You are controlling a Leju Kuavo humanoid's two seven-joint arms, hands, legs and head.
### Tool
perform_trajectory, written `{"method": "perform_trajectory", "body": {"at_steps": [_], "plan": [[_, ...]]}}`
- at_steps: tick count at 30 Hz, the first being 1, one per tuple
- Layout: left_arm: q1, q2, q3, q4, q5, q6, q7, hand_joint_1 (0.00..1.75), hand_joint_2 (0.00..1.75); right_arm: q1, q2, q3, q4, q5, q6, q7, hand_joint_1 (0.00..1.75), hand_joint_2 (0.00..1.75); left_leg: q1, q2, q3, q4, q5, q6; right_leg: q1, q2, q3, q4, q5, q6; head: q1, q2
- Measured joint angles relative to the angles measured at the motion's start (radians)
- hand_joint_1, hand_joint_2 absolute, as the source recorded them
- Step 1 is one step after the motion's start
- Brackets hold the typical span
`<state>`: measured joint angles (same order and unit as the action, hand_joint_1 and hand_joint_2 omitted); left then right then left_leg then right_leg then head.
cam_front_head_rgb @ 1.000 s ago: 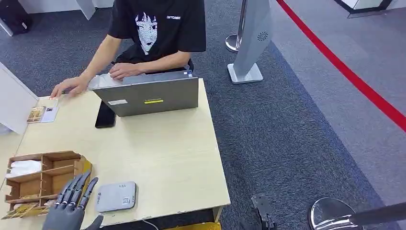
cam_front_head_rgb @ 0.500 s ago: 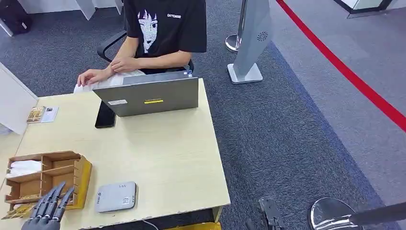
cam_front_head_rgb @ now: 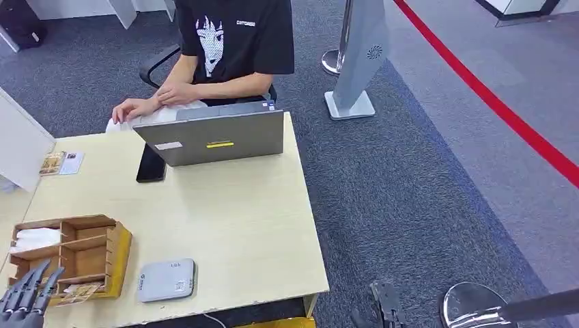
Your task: Pass the card to the sensor for recognition and then transmit it.
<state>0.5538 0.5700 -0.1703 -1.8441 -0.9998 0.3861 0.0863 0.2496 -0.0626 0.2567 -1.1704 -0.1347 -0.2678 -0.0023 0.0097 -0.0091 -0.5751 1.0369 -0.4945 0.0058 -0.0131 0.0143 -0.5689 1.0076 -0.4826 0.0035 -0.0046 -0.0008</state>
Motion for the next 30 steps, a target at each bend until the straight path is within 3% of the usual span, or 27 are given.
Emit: {"method": "perform_trajectory", "body": {"at_steps": [9,12,19,30], "plan": [[-0.024,-0.045,0.052,0.043,-0.157,-0.055,-0.004,0.0,1.75,-0.014,0.005,0.0,0.015,-0.021,0.003,-0.016,0.0,1.75,0.0,-0.001,0.0,0.0,0.0,0.0,0.0,-0.001,0.0,0.0,0.0,0.0,0.0,0.0],[-0.043,-0.02,0.047,0.07,-0.249,-0.061,0.032,0.0,1.75,-0.03,0.005,0.0,0.03,-0.028,0.005,-0.027,0.0,1.75,0.0,-0.001,0.0,0.0,0.0,0.0,0.0,-0.001,0.0,0.0,0.0,0.0,0.0,0.0],[-0.084,0.047,0.002,0.117,-0.293,-0.059,0.075,0.0,1.75,-0.055,0.005,0.019,0.063,-0.053,-0.001,-0.042,0.0,1.75,0.001,-0.001,0.0,0.0,0.001,-0.001,0.0,-0.001,0.0,0.0,0.0,0.0,0.0,0.0],[-0.134,0.066,-0.055,0.156,-0.309,-0.058,0.077,0.0,1.75,-0.067,0.005,0.036,0.083,-0.054,-0.003,-0.043,0.0,1.75,0.0,-0.001,0.0,0.0,0.0,0.0,0.0,-0.001,0.0,0.0,0.0,0.0,0.0,0.0]]}}
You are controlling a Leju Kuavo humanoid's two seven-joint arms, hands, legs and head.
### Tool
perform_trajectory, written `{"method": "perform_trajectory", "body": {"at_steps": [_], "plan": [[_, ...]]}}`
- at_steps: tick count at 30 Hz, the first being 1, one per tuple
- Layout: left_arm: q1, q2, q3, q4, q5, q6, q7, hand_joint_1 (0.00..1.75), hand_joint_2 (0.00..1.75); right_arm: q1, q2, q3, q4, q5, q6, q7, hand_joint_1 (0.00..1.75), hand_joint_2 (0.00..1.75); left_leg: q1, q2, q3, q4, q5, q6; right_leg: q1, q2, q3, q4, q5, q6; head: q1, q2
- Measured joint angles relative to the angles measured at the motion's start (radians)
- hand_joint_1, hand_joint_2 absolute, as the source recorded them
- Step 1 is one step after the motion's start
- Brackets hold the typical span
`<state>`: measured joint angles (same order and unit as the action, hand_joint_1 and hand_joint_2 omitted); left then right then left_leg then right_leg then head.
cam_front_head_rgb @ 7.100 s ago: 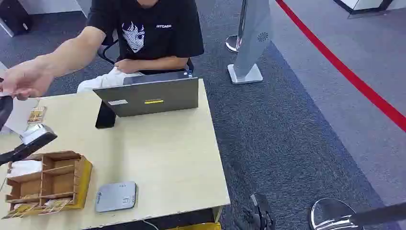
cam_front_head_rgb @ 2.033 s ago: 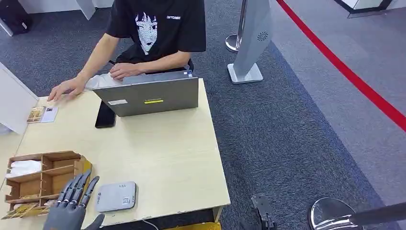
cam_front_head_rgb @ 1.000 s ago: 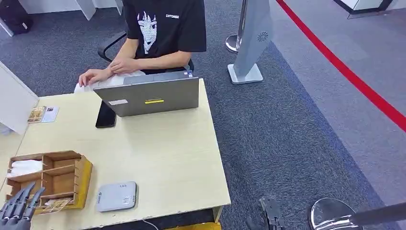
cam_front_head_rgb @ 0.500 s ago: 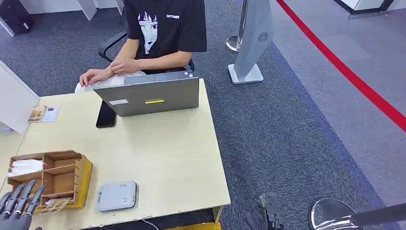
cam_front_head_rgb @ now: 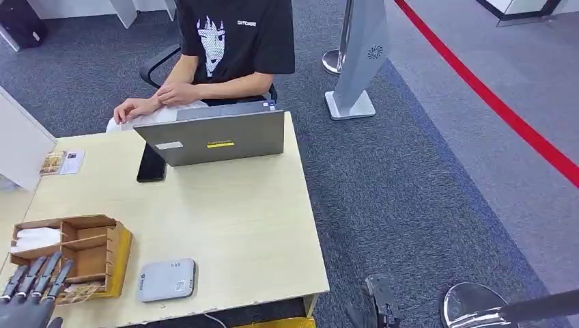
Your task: Pass the card to the sensor for recognition and then transmit it.
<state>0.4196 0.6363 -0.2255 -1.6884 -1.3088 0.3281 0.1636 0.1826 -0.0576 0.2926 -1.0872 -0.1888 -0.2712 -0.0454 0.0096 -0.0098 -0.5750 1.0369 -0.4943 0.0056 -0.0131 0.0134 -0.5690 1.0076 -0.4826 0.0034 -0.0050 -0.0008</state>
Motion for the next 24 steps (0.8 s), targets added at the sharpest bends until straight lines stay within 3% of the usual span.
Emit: {"method": "perform_trajectory", "body": {"at_steps": [21,22,23,24], "plan": [[-0.047,-0.03,-0.064,0.086,-0.035,0.045,0.031,0.05,1.75,-0.004,0.0,0.023,0.005,0.0,-0.015,0.0,0.0,1.75,0.0,0.0,0.0,0.0,0.0,0.0,0.0,0.0,0.0,0.0,0.0,0.0,0.0,0.0],[-0.048,-0.032,-0.065,0.089,-0.035,0.049,0.033,1.52,1.75,-0.004,0.0,0.024,0.005,0.0,-0.016,0.0,0.0,1.75,0.0,0.0,0.0,0.0,0.0,0.0,0.0,0.0,0.0,0.0,0.0,0.0,0.0,0.0],[-0.05,-0.035,-0.065,0.091,-0.036,0.055,0.039,1.75,1.75,-0.003,0.0,0.025,0.005,0.0,-0.018,0.0,0.0,1.75,0.0,0.0,0.0,0.0,0.0,0.0,0.0,0.0,0.0,0.0,0.0,0.0,0.0,0.0],[-0.052,-0.04,-0.065,0.092,-0.037,0.063,0.047,1.75,1.75,-0.003,0.0,0.026,0.005,-0.001,-0.019,0.001,0.0,1.75,0.0,0.0,0.0,0.0,0.0,0.0,0.0,0.0,0.0,0.0,0.0,0.0,0.0,0.0]]}}
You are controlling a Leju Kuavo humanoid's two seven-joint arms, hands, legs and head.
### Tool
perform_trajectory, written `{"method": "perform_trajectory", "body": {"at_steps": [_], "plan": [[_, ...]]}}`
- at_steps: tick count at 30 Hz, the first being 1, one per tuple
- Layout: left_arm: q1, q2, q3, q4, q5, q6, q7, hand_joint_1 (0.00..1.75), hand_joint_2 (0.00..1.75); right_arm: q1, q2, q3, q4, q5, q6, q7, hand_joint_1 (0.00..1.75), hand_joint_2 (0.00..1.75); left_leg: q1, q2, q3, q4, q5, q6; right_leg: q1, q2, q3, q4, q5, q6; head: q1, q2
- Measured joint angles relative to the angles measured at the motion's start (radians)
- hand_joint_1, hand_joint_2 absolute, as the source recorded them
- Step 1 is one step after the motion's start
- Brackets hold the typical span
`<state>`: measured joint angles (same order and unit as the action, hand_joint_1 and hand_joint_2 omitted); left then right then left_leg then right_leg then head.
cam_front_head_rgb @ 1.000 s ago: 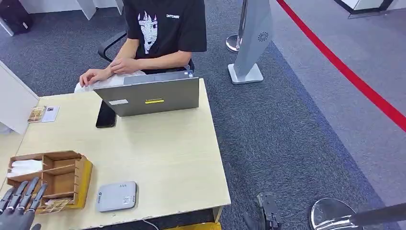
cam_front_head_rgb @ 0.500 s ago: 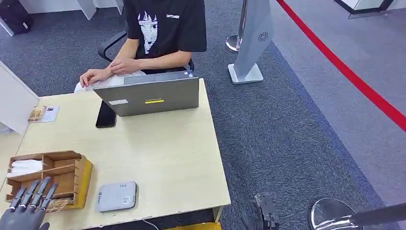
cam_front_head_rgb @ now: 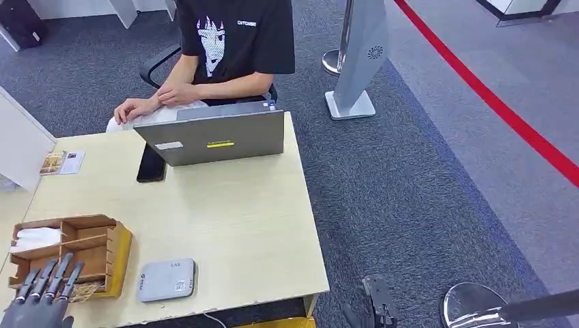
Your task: Pass the card to the sensor for recognition and then transmit it.
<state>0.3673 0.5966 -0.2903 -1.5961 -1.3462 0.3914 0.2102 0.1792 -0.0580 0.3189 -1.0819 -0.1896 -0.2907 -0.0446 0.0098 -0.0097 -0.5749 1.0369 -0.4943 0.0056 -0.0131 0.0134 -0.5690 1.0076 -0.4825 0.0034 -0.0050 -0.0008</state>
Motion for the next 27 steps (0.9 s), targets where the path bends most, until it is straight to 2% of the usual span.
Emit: {"method": "perform_trajectory", "body": {"at_steps": [14,17,19,21,25,27], "plan": [[-0.006,-0.015,0.003,0.002,-0.008,0.007,0.017,1.75,1.75,0.0,-0.002,0.006,0.0,-0.003,-0.003,0.004,0.0,1.75,0.0,0.0,0.0,0.0,0.0,0.0,0.0,0.0,0.0,0.0,0.0,0.0,0.0,0.0],[-0.009,-0.035,0.014,0.002,-0.019,0.014,0.025,1.75,1.75,0.001,-0.003,0.011,0.0,-0.005,-0.01,0.01,0.0,1.75,0.0,0.0,0.0,0.0,0.0,0.0,0.0,0.0,0.0,0.0,0.0,0.0,0.0,0.0],[-0.009,-0.066,0.039,0.002,-0.108,0.043,0.049,1.75,1.75,0.001,-0.005,0.014,-0.002,-0.014,-0.014,0.013,0.0,1.75,0.0,0.0,0.0,0.0,0.0,0.0,0.0,0.0,0.0,0.0,0.0,0.0,0.0,0.0],[-0.006,-0.084,0.06,-0.008,-0.169,0.117,0.057,1.75,1.75,0.001,-0.013,0.03,-0.002,-0.014,-0.025,0.011,0.0,1.75,0.0,0.0,0.0,0.0,0.0,0.0,0.0,0.0,0.0,0.0,0.0,0.0,0.0,0.0],[-0.015,-0.109,0.095,-0.111,-0.107,0.157,-0.011,1.75,1.75,0.009,-0.019,0.038,-0.018,-0.012,-0.04,0.019,0.0,1.75,0.0,0.0,0.0,0.0,0.0,0.0,0.0,0.0,0.0,0.0,0.0,0.0,0.0,0.0],[-0.041,-0.125,0.117,-0.171,-0.065,0.139,-0.062,1.75,1.75,0.014,-0.02,0.038,-0.025,0.002,-0.043,0.031,0.0,1.75,0.0,-0.002,0.0,0.001,0.0,0.0,0.0,-0.001,0.0,0.0,0.0,0.0,0.0,0.0]]}}
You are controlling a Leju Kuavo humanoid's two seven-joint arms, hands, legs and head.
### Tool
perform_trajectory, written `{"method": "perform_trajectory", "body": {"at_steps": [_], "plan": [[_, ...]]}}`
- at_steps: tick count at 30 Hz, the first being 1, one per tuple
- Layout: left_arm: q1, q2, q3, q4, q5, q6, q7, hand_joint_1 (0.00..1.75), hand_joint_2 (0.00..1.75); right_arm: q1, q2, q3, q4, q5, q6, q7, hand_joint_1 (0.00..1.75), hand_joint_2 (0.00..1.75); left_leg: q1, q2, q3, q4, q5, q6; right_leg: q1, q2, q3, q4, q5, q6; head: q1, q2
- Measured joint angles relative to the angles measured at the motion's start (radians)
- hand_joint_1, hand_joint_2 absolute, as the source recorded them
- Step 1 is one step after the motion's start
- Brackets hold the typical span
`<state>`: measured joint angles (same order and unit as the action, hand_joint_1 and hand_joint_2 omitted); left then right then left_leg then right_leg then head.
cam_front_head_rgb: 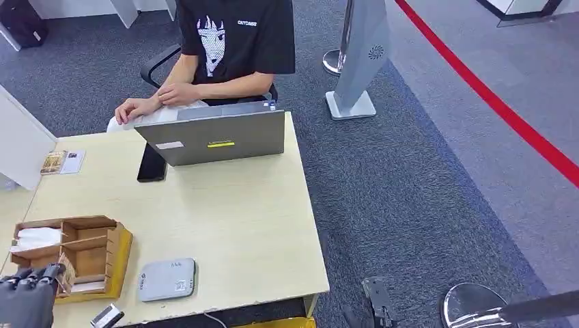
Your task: Pass the card to the sensor for recognition and then transmit it.
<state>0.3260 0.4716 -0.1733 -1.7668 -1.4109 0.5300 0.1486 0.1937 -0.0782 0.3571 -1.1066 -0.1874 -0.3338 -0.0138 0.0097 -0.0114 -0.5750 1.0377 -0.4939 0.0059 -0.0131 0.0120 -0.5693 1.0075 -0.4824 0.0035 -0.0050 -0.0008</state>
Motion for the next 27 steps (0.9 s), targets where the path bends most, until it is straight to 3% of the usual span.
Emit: {"method": "perform_trajectory", "body": {"at_steps": [4,8,10,13,17,27], "plan": [[-0.118,-0.024,0.054,-0.105,0.075,-0.126,-0.058,1.75,1.75,0.0,0.0,0.005,-0.005,0.022,0.012,0.001,0.0,1.75,0.0,-0.001,0.0,0.0,0.001,0.0,0.0,-0.002,0.001,0.0,0.001,0.0,0.0,0.0],[-0.177,-0.039,0.094,-0.145,0.093,-0.142,-0.08,1.75,1.75,-0.001,0.0,0.008,0.01,0.023,0.018,-0.02,0.0,1.75,0.0,0.0,0.001,0.0,0.001,0.0,0.0,0.0,0.001,0.0,0.001,-0.001,0.0,0.0],[-0.207,-0.043,0.1,-0.152,0.099,-0.163,-0.077,1.75,1.75,-0.001,0.0,0.008,0.012,0.029,0.024,-0.011,0.0,1.75,0.0,-0.001,0.0,0.0,0.002,0.0,0.0,-0.001,0.0,0.0,0.001,-0.001,0.001,0.0],[-0.307,-0.031,0.108,-0.144,0.119,-0.301,-0.032,1.75,1.75,-0.009,0.0,0.016,0.007,0.051,0.037,0.016,0.0,1.75,0.001,-0.002,-0.001,0.0,0.003,0.0,0.0,-0.003,0.001,0.0,0.001,-0.001,0.001,0.0],[-0.441,-0.003,0.118,-0.075,0.122,-0.408,-0.001,1.75,1.75,-0.03,0.0,0.029,0.016,0.056,0.063,0.018,0.0,1.75,0.001,-0.001,0.0,0.0,0.004,-0.002,0.0,-0.001,0.0,0.001,0.003,-0.003,0.0,0.0],[-0.502,0.032,0.114,0.043,0.078,-0.41,0.007,1.75,1.75,-0.057,0.0,0.046,0.055,0.056,0.087,0.003,0.0,1.75,0.0,0.0,-0.001,0.0,0.004,-0.001,0.0,0.0,-0.001,0.001,0.003,-0.003,0.0,0.0]]}}
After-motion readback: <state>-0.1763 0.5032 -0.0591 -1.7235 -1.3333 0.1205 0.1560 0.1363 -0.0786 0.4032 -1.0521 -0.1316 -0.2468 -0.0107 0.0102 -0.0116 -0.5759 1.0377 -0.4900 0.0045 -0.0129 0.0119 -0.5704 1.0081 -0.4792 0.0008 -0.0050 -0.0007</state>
